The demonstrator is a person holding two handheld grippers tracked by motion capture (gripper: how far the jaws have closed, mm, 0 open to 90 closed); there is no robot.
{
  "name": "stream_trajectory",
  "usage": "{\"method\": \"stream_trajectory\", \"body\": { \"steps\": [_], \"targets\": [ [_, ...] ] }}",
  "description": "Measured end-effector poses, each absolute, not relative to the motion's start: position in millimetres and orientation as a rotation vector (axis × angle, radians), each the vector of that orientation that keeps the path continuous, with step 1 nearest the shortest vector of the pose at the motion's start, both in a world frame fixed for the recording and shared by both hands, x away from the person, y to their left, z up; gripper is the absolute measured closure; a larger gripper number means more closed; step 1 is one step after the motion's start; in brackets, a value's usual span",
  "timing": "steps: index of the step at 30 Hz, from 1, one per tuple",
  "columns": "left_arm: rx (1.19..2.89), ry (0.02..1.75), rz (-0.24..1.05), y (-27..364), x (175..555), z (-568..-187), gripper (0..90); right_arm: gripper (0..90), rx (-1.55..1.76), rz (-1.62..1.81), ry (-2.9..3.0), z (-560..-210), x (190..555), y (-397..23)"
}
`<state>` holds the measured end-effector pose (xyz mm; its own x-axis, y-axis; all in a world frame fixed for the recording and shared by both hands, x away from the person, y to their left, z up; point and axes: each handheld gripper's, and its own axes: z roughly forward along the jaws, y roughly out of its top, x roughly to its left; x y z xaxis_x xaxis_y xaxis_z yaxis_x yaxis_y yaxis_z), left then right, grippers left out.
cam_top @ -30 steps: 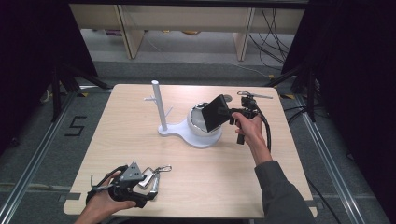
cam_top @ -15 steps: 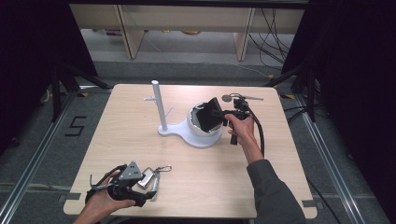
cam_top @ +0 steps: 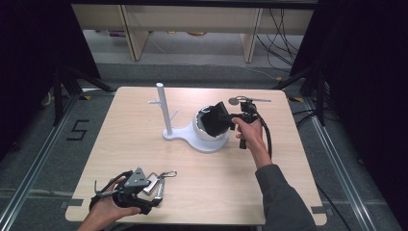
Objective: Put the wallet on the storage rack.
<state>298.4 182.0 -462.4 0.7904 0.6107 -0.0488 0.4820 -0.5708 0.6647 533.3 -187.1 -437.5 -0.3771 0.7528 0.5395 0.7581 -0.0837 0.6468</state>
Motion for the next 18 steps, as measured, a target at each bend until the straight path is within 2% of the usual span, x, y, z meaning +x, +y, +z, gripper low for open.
{"method": "stream_trajectory", "body": {
  "steps": [18],
  "targets": [
    [2.290, 0.810, 0.258, 184.0, 299.3, -461.1, 27.9, 48.2, -1.783, -1.554, -2.126, -416.9, 516.9, -218.6]
  ]
}}
